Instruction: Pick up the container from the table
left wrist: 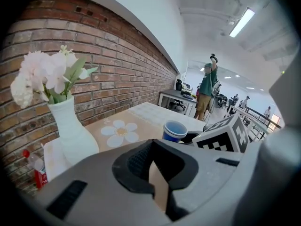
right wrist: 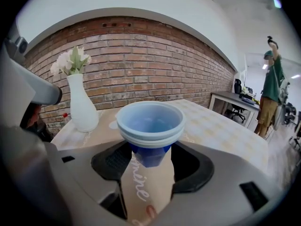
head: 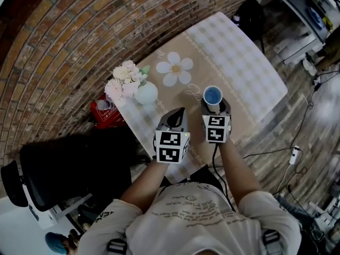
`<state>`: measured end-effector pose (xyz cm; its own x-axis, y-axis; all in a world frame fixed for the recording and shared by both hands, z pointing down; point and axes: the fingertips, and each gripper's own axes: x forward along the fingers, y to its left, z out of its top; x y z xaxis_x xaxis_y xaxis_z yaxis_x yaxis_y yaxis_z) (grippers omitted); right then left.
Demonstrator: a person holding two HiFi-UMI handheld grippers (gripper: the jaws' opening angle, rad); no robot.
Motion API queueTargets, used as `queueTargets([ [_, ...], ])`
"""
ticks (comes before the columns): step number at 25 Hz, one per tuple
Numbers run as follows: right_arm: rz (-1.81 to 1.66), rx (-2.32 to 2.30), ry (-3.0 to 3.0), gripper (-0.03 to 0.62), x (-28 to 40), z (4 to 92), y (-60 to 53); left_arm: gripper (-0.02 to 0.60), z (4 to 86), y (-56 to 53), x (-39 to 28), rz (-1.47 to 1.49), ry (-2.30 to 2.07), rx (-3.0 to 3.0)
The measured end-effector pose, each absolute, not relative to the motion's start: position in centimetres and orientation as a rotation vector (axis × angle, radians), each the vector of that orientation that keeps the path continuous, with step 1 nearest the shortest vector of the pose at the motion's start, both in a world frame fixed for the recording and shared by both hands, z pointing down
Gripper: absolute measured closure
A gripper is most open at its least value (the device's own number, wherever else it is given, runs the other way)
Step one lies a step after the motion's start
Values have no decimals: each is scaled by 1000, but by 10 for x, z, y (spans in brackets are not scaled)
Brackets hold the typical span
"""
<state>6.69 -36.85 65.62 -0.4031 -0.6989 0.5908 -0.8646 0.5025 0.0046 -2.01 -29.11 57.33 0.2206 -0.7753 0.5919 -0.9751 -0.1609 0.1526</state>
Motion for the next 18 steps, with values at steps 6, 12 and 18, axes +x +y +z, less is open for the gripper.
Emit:
queueTargets([
  [6, 392, 1289, -2246, 333, 63, 628, -349, 577, 555, -278, -15, 498, -1615, 2031],
  [12, 363, 1313, -2283, 335, 58, 596, -333, 577, 529, -270, -14, 443, -1622, 2078],
  [18, 374, 1330, -2327, 338, 52, 561, -316, 578, 501, -261, -16, 401, -1639, 2122],
])
